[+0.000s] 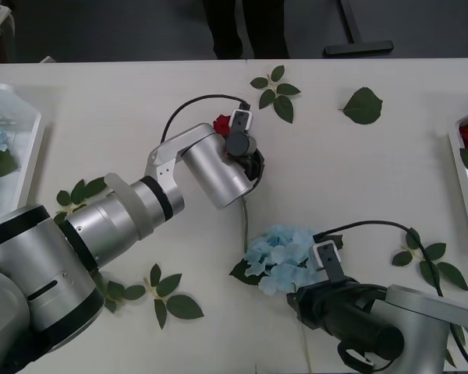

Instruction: Place the red flowers into the right box and the blue flowers into the left box. If a person shows an open palm, hand one flower to the person first, then continue sorting.

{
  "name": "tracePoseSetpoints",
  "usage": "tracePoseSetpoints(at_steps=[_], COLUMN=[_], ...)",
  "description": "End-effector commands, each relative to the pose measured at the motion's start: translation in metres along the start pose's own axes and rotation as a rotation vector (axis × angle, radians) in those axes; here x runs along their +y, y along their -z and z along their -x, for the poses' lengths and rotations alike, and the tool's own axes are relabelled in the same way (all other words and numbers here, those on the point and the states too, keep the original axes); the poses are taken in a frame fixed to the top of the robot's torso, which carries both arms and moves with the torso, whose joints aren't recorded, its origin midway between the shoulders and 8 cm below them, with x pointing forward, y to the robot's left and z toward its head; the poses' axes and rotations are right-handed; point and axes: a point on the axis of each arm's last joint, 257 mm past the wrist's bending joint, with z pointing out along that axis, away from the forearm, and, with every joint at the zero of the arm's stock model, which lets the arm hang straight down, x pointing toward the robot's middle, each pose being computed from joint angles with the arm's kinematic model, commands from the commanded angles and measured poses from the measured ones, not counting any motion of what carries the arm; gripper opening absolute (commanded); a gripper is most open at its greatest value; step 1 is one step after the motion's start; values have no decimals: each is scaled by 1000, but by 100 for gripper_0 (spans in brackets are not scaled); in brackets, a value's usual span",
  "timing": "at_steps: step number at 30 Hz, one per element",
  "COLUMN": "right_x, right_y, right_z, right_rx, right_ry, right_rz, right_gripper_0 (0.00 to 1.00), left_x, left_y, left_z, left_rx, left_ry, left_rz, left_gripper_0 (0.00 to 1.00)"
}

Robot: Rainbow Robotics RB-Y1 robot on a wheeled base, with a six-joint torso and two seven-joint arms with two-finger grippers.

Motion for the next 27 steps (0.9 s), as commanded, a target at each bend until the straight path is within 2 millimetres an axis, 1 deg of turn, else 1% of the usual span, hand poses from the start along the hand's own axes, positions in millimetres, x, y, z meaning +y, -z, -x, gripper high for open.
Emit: tracePoseSetpoints(at_steps=[1, 7, 8, 10, 18, 19, 20, 22, 24, 25, 27], right_x=[25, 27, 26, 28, 40, 42, 44, 45, 45, 46, 44], right_y=[1, -3, -3, -5, -11, -12, -12, -15, -21, -22, -28], right_z=[9, 2, 3, 3, 6, 7, 7, 9, 11, 11, 12], right_rx=[-24, -31, -33, -38, -22, -23, -23, -28, -27, -25, -31], right_ry=[-33, -40, -38, -34, -60, -64, -66, -65, -67, -68, -65], right_rz=[35, -3, -7, -12, -50, -49, -48, -51, -60, -60, -77], right_gripper_0=[88, 89, 89, 89, 89, 88, 88, 89, 89, 88, 89], left_x=[-29, -24, -25, -22, -21, -22, -21, -20, -21, -19, -15], left_y=[10, 8, 8, 7, 6, 7, 6, 6, 6, 6, 4], left_z=[36, 33, 33, 31, 30, 30, 30, 30, 30, 29, 28], left_rx=[-68, -61, -62, -57, -54, -54, -54, -54, -54, -53, -48], left_ry=[-72, -86, -90, -92, -105, -109, -109, -114, -120, -121, -122], left_rz=[-30, -19, -21, -14, -12, -14, -12, -10, -11, -7, 2], left_gripper_0=[100, 100, 100, 100, 100, 90, 83, 65, 44, 39, 19])
